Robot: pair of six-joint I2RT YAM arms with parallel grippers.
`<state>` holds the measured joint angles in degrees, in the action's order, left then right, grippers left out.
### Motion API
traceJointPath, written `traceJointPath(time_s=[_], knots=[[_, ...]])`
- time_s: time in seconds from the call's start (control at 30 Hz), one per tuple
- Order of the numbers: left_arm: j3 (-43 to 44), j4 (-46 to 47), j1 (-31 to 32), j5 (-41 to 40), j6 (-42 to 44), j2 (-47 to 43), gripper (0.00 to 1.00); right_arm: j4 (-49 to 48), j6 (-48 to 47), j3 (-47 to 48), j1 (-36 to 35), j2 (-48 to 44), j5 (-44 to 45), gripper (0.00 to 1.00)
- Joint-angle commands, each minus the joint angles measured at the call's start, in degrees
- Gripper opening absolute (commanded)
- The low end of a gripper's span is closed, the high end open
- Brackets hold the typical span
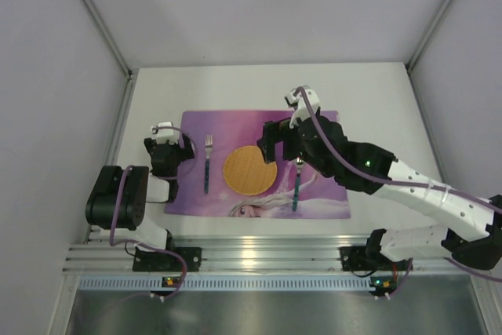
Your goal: Set the dinner table for one person
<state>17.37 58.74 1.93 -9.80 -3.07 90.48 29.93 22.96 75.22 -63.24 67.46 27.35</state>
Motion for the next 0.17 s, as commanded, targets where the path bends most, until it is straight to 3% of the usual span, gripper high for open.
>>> traceJointPath(time_s=[0.0,0.13], knots=[[0.39,4.28,-0.18,1.01,-0.53,-0.74,0.98,-1.36,0.86,1.95,-0.3,0.21,0.6,1.0],[0.39,4.28,-0.18,1.01,-0.53,-0.74,0.99,-0.49,-0.46,3.79,0.22,3.54,2.25,1.0]])
